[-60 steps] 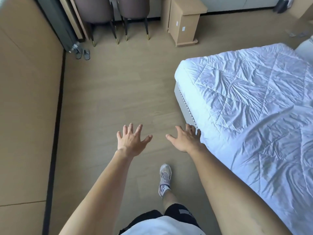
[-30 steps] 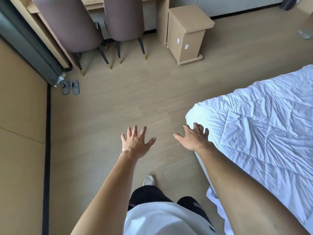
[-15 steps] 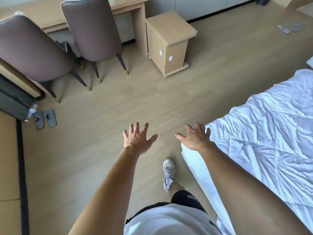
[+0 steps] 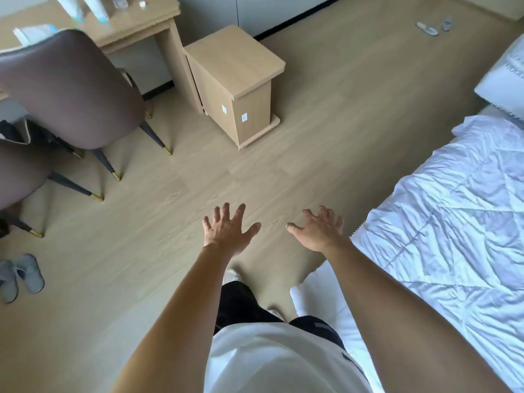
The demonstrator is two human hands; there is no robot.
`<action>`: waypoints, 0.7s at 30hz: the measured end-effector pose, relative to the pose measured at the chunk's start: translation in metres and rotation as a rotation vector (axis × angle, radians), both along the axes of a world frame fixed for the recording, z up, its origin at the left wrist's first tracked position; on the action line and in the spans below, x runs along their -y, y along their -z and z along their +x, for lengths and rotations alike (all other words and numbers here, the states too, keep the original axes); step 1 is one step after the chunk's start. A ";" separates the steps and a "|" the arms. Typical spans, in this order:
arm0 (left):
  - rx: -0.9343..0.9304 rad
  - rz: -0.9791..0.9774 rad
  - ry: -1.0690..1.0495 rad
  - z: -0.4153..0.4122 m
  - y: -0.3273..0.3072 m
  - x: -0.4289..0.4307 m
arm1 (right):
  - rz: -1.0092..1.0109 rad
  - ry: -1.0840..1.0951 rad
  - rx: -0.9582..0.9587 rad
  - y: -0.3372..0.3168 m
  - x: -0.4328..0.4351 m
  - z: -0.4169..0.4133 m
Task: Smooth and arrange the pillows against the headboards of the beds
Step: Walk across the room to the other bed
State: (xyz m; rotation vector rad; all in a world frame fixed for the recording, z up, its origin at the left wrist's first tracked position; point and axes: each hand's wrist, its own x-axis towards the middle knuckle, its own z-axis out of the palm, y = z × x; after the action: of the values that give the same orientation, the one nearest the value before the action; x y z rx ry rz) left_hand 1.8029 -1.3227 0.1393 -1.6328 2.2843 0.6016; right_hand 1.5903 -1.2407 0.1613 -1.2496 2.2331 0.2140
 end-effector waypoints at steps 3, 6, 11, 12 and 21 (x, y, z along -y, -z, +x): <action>0.018 -0.008 0.092 -0.030 0.006 0.061 | 0.020 0.068 0.000 0.002 0.044 -0.024; 0.007 -0.036 0.176 -0.068 0.012 0.127 | 0.026 0.163 -0.018 0.007 0.087 -0.055; 0.001 -0.011 0.348 -0.129 0.008 0.228 | 0.026 0.328 -0.040 -0.002 0.159 -0.102; 0.002 -0.007 0.382 -0.141 0.006 0.246 | 0.026 0.356 -0.046 -0.005 0.173 -0.110; -0.011 -0.008 0.633 -0.274 0.003 0.367 | 0.041 0.591 -0.065 -0.020 0.249 -0.206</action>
State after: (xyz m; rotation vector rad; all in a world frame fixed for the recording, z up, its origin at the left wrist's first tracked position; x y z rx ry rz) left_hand 1.5285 -1.6902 0.1364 -0.8155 2.6080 0.4380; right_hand 1.3841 -1.4894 0.1813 -0.5241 2.5272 0.0692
